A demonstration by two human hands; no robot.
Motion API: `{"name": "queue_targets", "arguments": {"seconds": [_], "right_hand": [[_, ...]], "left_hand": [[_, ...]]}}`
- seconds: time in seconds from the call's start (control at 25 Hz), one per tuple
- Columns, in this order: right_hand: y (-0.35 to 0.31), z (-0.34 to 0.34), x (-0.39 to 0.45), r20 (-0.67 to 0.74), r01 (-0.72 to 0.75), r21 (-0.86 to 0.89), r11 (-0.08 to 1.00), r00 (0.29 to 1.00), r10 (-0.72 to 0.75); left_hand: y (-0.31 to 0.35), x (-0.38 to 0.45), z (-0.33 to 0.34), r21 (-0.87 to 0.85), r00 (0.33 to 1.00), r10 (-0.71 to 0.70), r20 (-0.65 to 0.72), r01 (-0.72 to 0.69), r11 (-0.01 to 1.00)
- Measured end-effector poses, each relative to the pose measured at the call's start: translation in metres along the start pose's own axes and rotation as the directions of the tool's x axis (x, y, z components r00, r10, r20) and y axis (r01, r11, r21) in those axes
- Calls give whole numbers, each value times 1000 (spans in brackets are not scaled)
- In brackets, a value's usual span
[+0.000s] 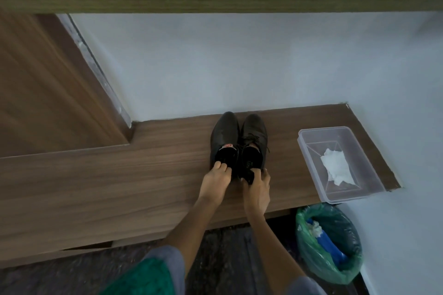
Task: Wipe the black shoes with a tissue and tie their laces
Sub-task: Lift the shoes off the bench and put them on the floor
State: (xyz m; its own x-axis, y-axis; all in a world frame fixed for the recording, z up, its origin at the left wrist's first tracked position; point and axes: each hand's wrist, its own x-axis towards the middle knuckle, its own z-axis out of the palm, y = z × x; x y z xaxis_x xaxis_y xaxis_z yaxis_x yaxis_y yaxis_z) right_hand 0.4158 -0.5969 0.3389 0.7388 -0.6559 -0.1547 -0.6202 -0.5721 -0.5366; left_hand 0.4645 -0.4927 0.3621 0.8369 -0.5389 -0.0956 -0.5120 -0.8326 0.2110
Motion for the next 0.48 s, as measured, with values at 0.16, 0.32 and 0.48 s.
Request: {"name": "queue_targets", "arguments": {"seconds": [0.16,0.32,0.48], "right_hand": [[4,-3,-14,-26,-1,88,996,1000,4],[21,-14,-79,-16,-32,63,997,999,33],[31,-27,-145,56,-63,33,997,997,61]], "left_hand": [[-2,-9,-12,-2,1000,1,15,-1,1000],[-5,-74,-19,-58,998,18,60,-15,998],[-8,-147,-25,-70,983,31,183,-19,997]]}}
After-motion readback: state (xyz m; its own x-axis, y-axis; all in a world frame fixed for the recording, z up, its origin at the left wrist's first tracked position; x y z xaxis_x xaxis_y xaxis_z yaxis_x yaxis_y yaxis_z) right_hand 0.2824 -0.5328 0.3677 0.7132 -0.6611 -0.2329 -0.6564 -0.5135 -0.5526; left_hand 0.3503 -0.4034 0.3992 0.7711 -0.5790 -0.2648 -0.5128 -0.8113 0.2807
